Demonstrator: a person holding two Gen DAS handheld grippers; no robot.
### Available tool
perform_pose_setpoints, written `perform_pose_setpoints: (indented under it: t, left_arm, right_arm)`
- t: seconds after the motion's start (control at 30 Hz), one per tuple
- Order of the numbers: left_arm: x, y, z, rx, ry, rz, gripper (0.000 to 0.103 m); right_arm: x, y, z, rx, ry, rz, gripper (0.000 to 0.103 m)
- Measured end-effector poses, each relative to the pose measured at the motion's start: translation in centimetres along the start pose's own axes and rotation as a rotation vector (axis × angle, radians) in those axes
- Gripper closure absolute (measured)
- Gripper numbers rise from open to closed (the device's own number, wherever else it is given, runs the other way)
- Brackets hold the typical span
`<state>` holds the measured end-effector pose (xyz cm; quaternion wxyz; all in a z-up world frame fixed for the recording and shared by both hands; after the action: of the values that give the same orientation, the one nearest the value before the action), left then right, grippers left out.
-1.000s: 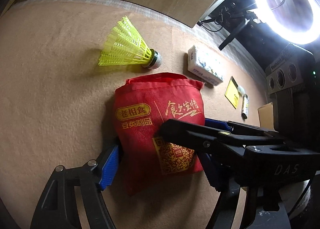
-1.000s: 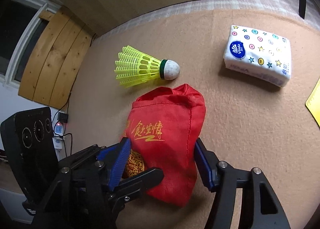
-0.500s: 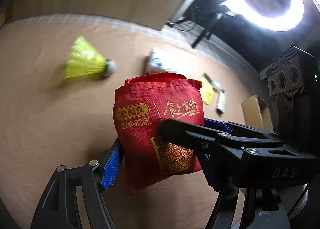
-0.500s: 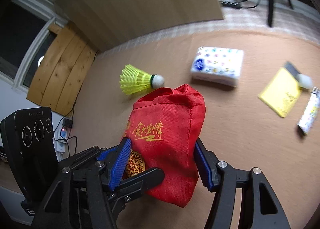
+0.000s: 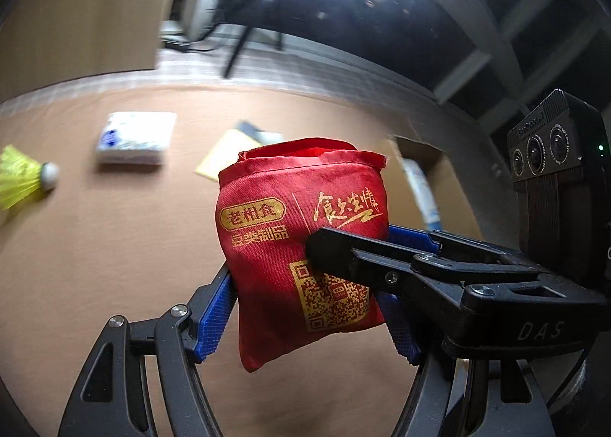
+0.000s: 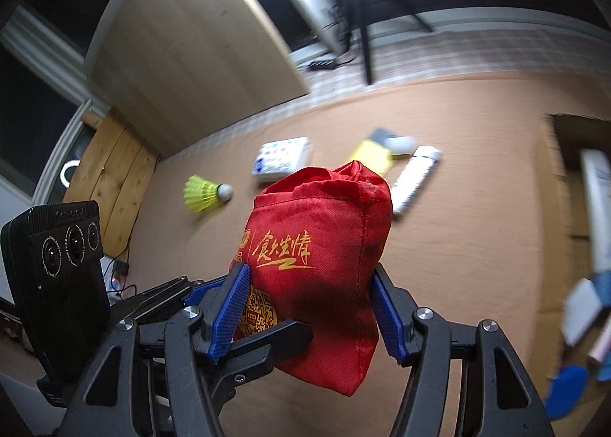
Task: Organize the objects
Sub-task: 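Carry the red bag into the box and open the left tool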
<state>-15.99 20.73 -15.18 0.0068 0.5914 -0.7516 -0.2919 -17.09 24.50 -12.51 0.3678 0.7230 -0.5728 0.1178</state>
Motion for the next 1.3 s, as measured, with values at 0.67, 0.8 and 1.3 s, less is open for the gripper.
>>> perform_pose_setpoints:
  t: [0.67,0.8,1.3]
  left_arm:
    - [-17.9,1.7,6.4,0.048,-0.108,0.205,0.030]
    - [-20.4,1.3,7.5,0.065,-0.120,0.234,0.030]
    - [-22.9,0.3,9.0,0.104,-0.107,0.277,0.027]
  right_arm:
    - [-12.0,-0.4,-11.4,-0.149,-0.080,0.142,0.044]
    - [-14.1,-0.9,-12.9,-0.161,-0.084,0.177,0.044]
    - [-16.1,-1.2,-15.1,-0.202,-0.205,0.201,0.042]
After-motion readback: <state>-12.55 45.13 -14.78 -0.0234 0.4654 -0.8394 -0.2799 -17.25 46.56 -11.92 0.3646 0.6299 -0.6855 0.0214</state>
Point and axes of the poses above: each gripper's, at about its wrist camera, not at the fingertips, and z roughly the way its jaws point, x to its left, y to its top, the point moved 6 cm from there along z, roughly the way its jaws point, and after that the axes turned 7 degrees about y, right-handed, at the moved point
